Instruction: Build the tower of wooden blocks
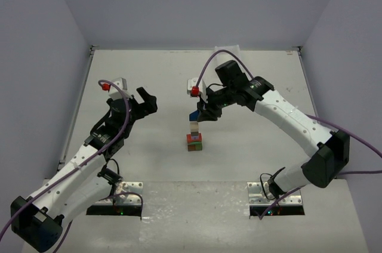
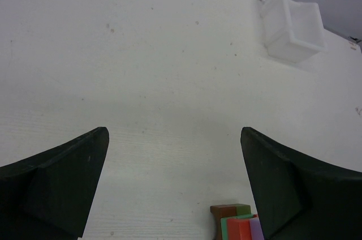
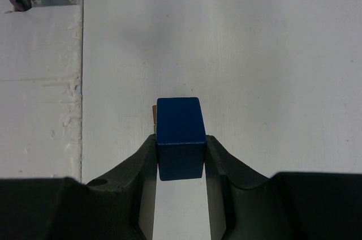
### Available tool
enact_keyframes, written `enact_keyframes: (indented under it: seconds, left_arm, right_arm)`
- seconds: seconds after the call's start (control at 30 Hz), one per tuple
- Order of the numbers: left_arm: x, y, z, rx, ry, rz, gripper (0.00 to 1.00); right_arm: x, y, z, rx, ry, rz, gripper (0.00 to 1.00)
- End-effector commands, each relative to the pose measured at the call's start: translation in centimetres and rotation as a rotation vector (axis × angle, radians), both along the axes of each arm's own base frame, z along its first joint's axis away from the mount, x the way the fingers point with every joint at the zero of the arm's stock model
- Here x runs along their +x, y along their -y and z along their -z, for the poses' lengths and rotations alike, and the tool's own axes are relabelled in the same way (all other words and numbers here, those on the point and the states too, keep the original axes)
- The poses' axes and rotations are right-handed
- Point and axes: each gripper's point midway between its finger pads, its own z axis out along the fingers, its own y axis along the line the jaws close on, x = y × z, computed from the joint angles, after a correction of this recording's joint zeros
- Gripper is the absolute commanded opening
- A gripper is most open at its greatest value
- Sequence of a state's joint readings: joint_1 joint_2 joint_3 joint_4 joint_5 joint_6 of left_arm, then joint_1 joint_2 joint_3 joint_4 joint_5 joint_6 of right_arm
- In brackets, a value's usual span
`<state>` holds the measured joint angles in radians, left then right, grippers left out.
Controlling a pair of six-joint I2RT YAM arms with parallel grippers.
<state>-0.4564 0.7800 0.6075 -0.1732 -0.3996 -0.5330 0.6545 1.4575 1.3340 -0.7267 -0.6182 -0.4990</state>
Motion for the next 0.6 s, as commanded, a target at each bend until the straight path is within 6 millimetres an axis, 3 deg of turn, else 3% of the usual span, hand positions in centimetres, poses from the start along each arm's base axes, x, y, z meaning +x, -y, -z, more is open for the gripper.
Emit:
enact_keyframes:
  seconds: [0.0, 0.57]
  left_arm:
    - [0.1, 0.0, -1.0, -0.014, 0.039, 0.005, 1.0]
    - [0.1, -0.1, -0.6, -0.004, 0.031, 0.004, 1.0]
  right_arm:
    - [-0.6, -0.8, -0.2, 0.025, 0.042, -0.068, 0.26]
    - [-0.9, -1.6, 2.1, -0.001, 0.062, -0.124, 0.3]
